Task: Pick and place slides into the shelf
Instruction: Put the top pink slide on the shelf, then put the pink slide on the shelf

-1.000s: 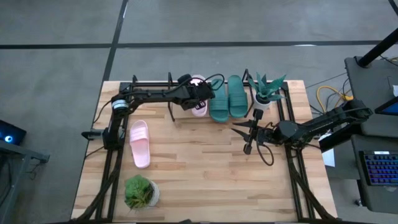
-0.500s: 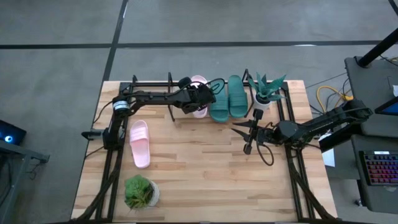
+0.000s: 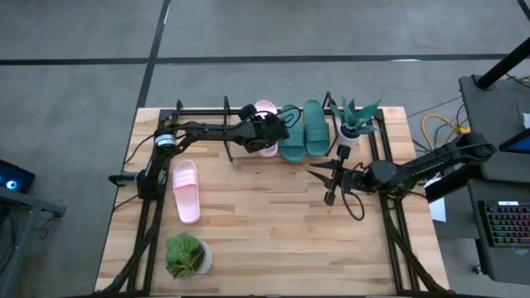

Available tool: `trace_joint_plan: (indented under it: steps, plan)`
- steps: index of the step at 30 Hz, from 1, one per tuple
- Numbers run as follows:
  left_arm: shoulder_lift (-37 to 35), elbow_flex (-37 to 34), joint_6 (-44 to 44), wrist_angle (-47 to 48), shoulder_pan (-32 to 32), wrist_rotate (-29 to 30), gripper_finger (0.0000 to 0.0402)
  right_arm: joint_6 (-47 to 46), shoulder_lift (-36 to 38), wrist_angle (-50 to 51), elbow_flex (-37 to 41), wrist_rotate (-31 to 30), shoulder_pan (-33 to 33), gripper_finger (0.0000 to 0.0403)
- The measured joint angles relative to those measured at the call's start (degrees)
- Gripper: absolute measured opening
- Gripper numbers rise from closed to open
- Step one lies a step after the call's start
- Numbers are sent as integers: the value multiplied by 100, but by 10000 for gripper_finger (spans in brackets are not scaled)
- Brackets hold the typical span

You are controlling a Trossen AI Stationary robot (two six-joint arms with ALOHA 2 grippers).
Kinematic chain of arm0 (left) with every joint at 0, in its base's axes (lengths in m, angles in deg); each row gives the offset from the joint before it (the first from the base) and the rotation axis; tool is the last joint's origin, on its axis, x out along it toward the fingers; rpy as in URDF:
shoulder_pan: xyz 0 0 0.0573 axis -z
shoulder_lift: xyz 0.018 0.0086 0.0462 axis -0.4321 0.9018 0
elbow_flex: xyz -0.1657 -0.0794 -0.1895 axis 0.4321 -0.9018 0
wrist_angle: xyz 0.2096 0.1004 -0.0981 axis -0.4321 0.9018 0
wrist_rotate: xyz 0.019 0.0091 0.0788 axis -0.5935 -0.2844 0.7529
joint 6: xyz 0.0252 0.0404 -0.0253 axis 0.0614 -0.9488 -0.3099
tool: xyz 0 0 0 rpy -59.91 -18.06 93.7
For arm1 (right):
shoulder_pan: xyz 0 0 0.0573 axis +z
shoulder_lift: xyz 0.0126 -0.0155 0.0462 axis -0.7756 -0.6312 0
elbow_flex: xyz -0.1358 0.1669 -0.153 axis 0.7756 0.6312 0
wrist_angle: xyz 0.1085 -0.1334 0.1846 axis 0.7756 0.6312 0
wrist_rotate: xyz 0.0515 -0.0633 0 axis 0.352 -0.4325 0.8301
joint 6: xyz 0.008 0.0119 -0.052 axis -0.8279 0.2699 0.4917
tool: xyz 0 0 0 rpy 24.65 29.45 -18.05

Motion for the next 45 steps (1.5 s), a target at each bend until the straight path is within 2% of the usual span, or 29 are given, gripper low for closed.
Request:
trace_joint_plan:
  steps: [5, 11, 16, 22, 30, 39, 42, 45]
  plan:
    - [0, 1, -424, -3, -2, -183, 19, -9, 0, 33, -11, 2, 0, 82]
    - [0, 56, -589, -15, -4, -761, 114, -9, 0, 35, -11, 2, -1, 82]
    - [-3, 143, -777, 115, 2, -1019, 193, 0, 0, 37, -11, 2, 0, 82]
    - [-148, 268, -877, 566, 52, -1270, 251, 2, 0, 32, -11, 2, -1, 82]
    - [-528, 264, -923, 972, 229, -1570, 263, -9, -2, 46, -11, 0, -2, 82]
    - [-1204, 258, -1014, 2161, 554, -3128, 263, 6, 0, 57, -12, 0, -2, 82]
    - [-1539, 258, -1011, 2538, 705, -3511, 262, 6, -2, 49, -31, 0, -2, 82]
    - [-1897, 240, -1004, 2701, 906, -3654, 262, 55, 0, 56, -31, 0, -2, 82]
